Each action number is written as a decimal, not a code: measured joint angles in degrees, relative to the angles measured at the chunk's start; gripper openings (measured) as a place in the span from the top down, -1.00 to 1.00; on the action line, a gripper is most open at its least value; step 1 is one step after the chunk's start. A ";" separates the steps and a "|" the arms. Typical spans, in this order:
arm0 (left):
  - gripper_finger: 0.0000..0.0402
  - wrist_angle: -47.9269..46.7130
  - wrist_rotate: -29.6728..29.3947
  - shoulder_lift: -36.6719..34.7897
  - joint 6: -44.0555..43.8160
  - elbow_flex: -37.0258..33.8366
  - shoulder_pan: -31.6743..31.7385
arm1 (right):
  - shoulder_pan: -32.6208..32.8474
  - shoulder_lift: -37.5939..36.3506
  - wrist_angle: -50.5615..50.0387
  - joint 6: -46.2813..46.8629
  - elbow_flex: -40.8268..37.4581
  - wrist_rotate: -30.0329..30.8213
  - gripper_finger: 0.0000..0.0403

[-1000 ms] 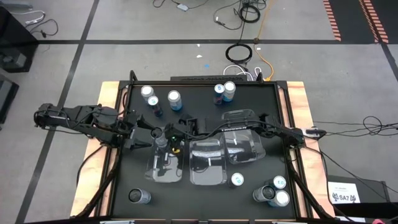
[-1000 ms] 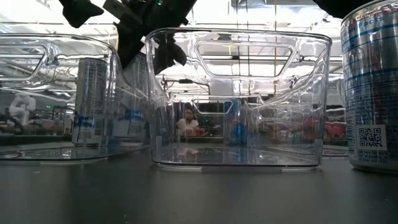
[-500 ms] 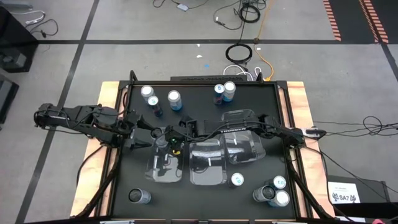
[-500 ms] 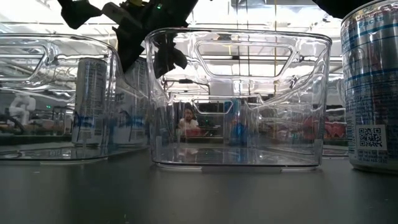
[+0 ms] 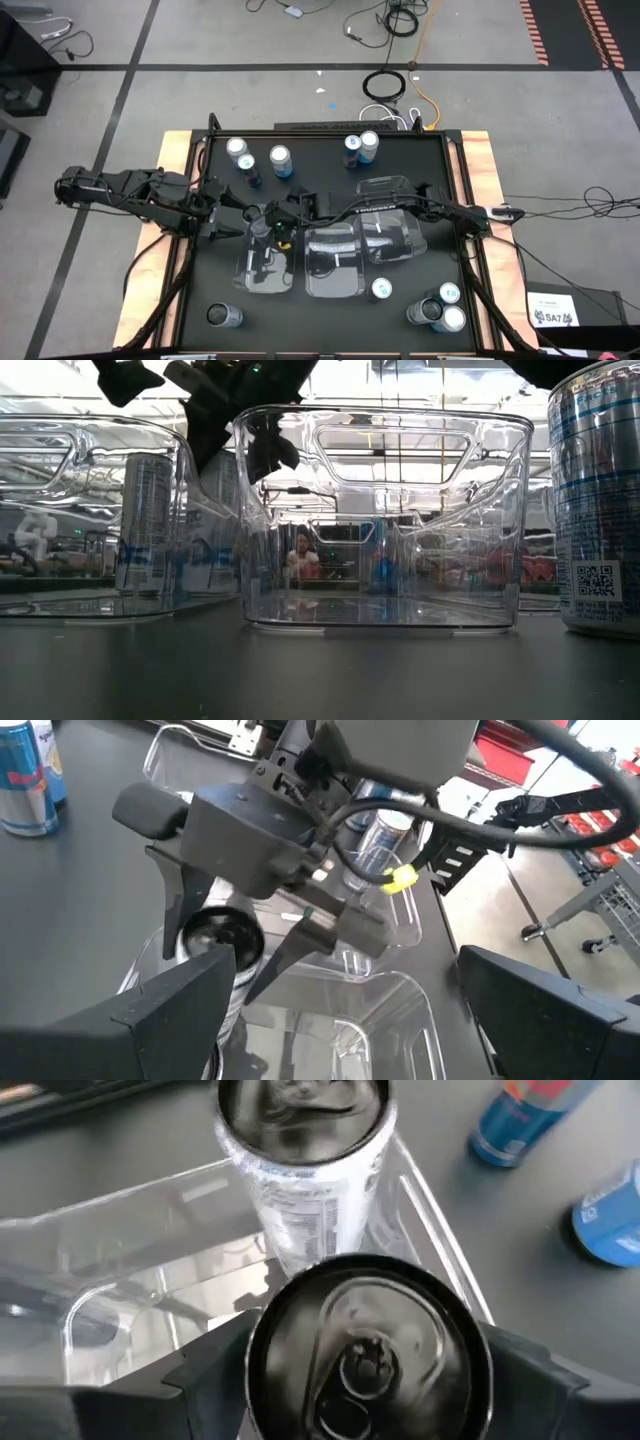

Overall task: Sort soda cans
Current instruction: Put the top right white soda can into the left transparent bin

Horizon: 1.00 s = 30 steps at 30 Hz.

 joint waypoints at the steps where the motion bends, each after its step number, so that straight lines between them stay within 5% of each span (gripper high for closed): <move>1: -0.95 -0.16 0.00 0.00 0.01 0.00 0.01 | 0.00 -0.01 0.01 -0.51 0.00 -0.42 -0.51; 21: -0.95 -0.43 0.00 0.00 0.01 0.00 0.00 | -0.74 0.00 -0.14 0.78 0.00 -1.26 -0.63; 30: -0.95 -0.43 -0.02 0.02 0.01 0.00 0.02 | -0.83 -0.04 -1.06 0.29 0.69 -1.24 -0.90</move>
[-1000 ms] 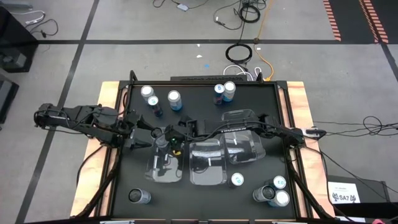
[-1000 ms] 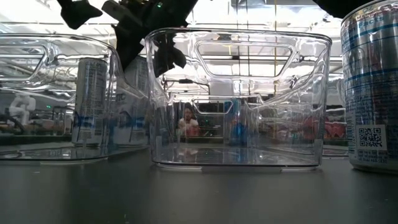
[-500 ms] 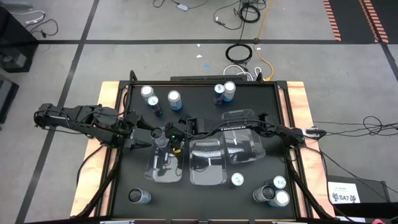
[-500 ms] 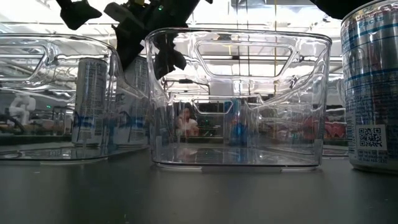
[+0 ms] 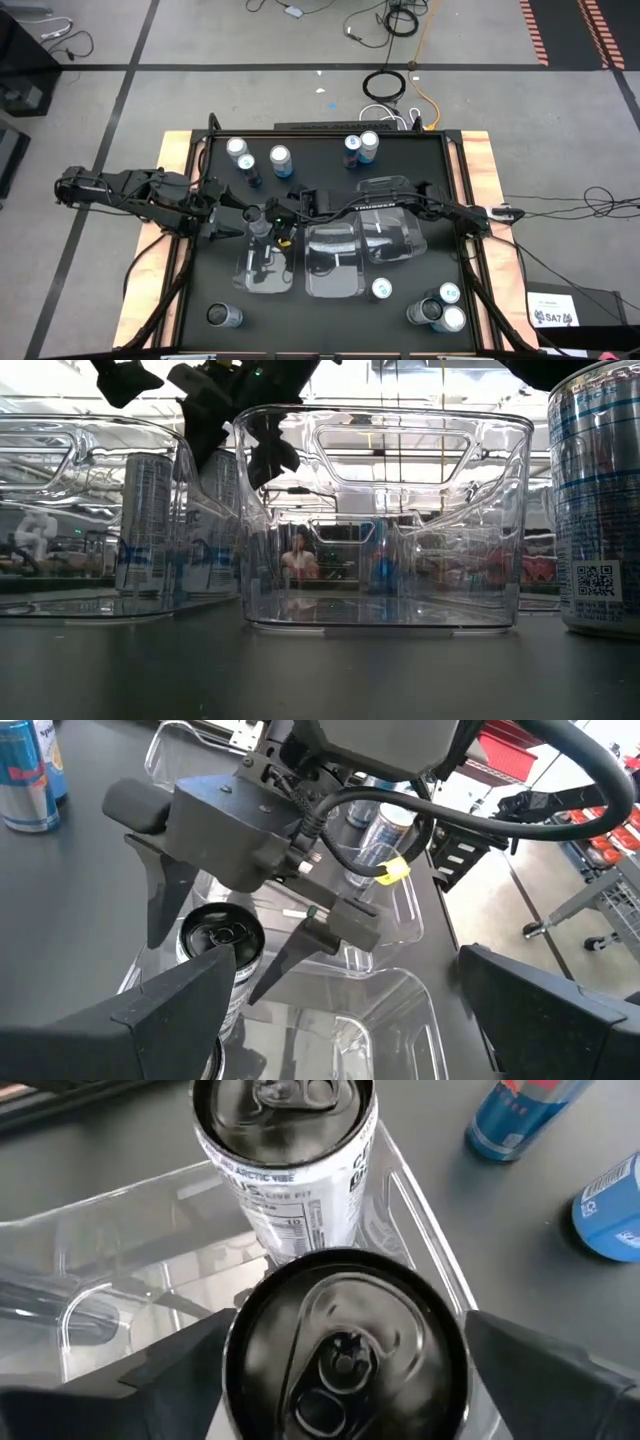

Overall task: Sort soda cans
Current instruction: Put the top right white soda can into the left transparent bin, then put the bottom right blue soda can into the middle transparent bin

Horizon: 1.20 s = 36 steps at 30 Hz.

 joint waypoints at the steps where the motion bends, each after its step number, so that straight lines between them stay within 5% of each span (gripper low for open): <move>1: -0.95 0.00 0.00 0.00 0.02 0.00 -0.02 | 0.00 -0.04 -0.27 -0.50 0.50 0.00 -0.93; 15: -0.95 0.15 0.00 0.00 -0.13 0.00 -0.02 | -1.23 -9.50 -10.72 1.85 5.06 0.19 -0.95; 20: -0.95 0.18 -1.01 0.08 -11.50 0.00 -0.02 | -0.80 -13.56 -24.55 10.10 5.06 1.07 -0.95; 25: -0.95 0.06 -5.92 0.71 -19.47 0.00 0.00 | 2.88 -14.91 -43.01 18.83 4.99 9.03 -0.94; 31: -0.95 -0.66 -7.78 3.74 -20.62 0.00 -0.02 | 6.95 -18.17 -42.50 24.45 -4.74 9.95 -0.94; 36: -0.95 -1.02 -7.87 8.09 -26.69 0.00 0.02 | 9.15 -26.74 -41.51 35.05 -23.11 8.85 -0.94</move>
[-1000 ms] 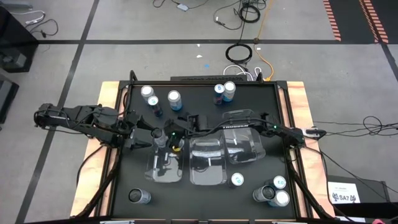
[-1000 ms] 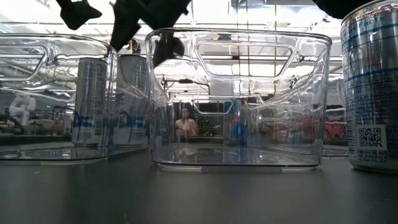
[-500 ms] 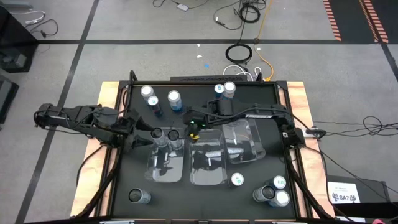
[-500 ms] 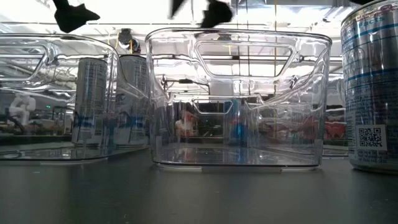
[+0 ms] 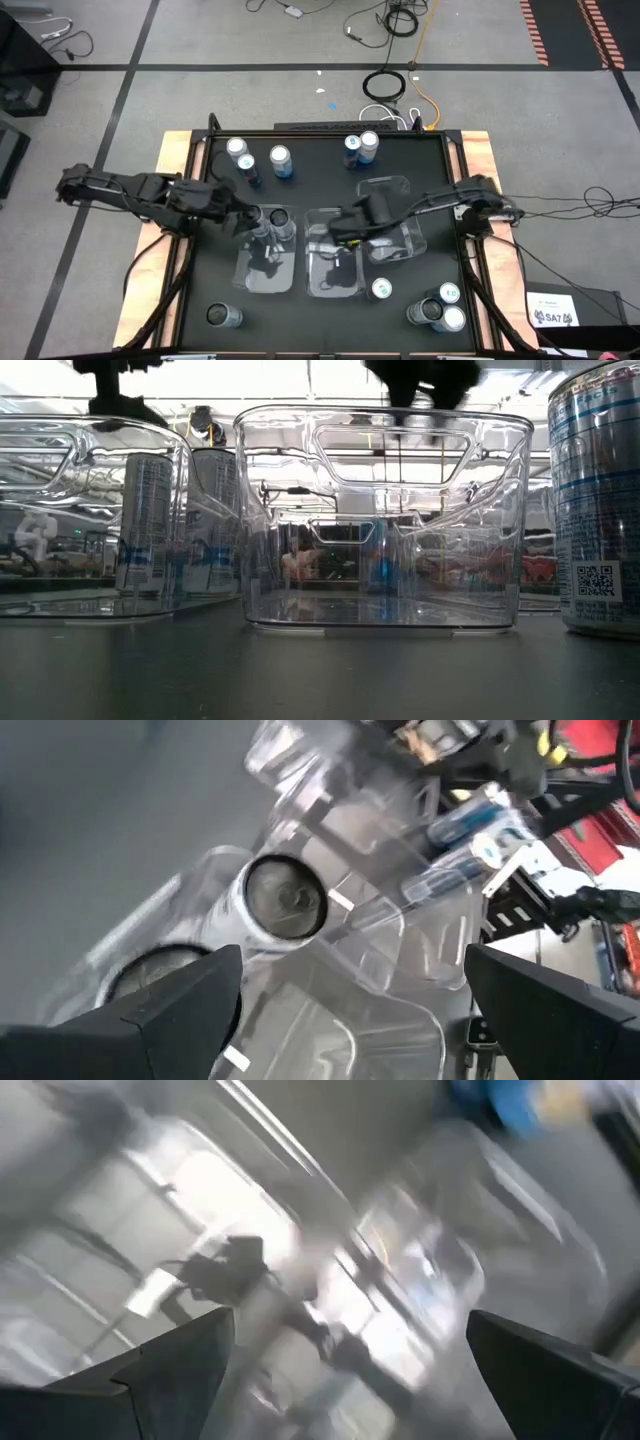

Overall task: Sort soda cans
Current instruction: Put the bottom right blue soda can into the middle transparent bin

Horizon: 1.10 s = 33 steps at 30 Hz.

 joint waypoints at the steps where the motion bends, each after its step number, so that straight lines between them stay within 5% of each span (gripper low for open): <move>1: -0.95 -0.19 -0.10 0.92 -1.18 0.00 -0.01 | 0.60 -2.48 -0.56 3.28 -3.97 -0.28 -0.94; 7: -0.95 -1.14 -0.24 5.60 -1.65 0.00 0.00 | 6.02 -19.89 -0.16 25.40 -23.22 0.48 -0.94; 12: -0.95 -0.53 -0.32 7.83 1.86 0.00 0.00 | 8.44 -32.39 6.21 37.90 -31.42 14.17 -0.94; 17: -0.95 -0.35 -2.59 8.44 3.20 0.00 0.00 | 5.50 -38.16 18.78 28.02 -34.94 23.19 -0.94; 23: -0.95 -0.42 -3.19 8.41 3.22 0.00 0.00 | 0.88 -38.00 20.41 19.25 -35.24 22.87 -0.94; 33: -0.95 -0.19 -4.29 8.41 2.61 0.00 0.00 | -1.61 -36.80 22.83 18.19 -35.26 9.05 -0.94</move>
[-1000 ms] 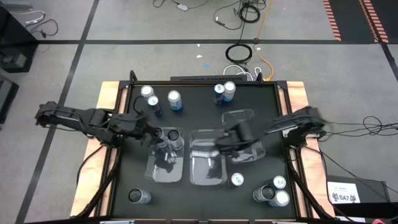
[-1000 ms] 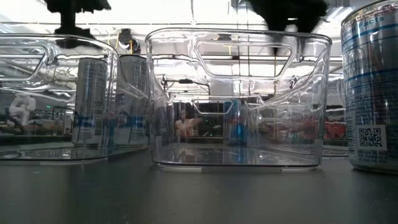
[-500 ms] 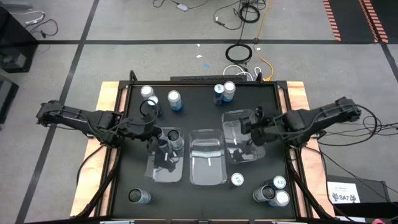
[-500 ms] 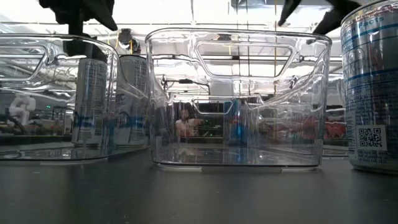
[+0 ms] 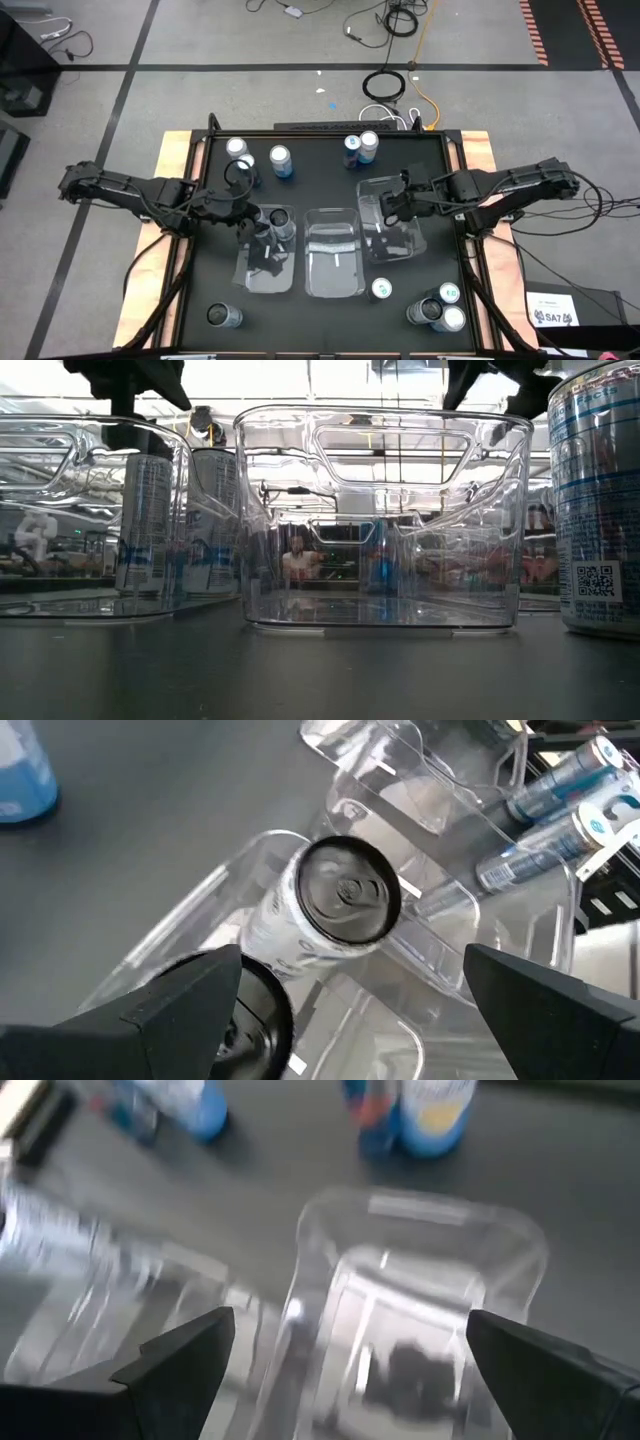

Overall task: Sort soda cans
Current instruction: Put the bottom right blue soda can into the middle transparent bin

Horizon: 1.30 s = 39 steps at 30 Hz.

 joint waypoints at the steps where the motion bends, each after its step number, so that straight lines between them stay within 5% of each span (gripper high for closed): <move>1: -0.95 0.15 -0.23 -0.08 0.01 0.00 0.03 | 0.00 0.00 0.02 -0.09 0.00 -3.02 -0.94; 10: -0.95 1.36 -0.27 -0.20 0.04 0.00 0.04 | 7.44 4.15 0.83 8.75 0.96 -19.74 -0.94; 18: -0.95 1.24 -0.38 -0.20 1.74 0.00 0.04 | 15.39 15.91 -4.09 18.69 13.89 -21.03 -0.94; 25: -0.95 0.94 -0.38 -1.74 4.81 0.50 0.04 | 18.99 28.97 -18.19 20.86 26.93 -24.25 -0.94; 33: -0.95 0.82 1.17 -7.19 11.11 4.86 0.04 | 21.25 35.11 -9.48 23.30 28.18 -25.37 -0.94; 39: -0.95 -0.25 1.70 -10.07 12.61 5.29 0.04 | 22.00 37.59 -12.18 28.18 27.91 -25.48 -0.94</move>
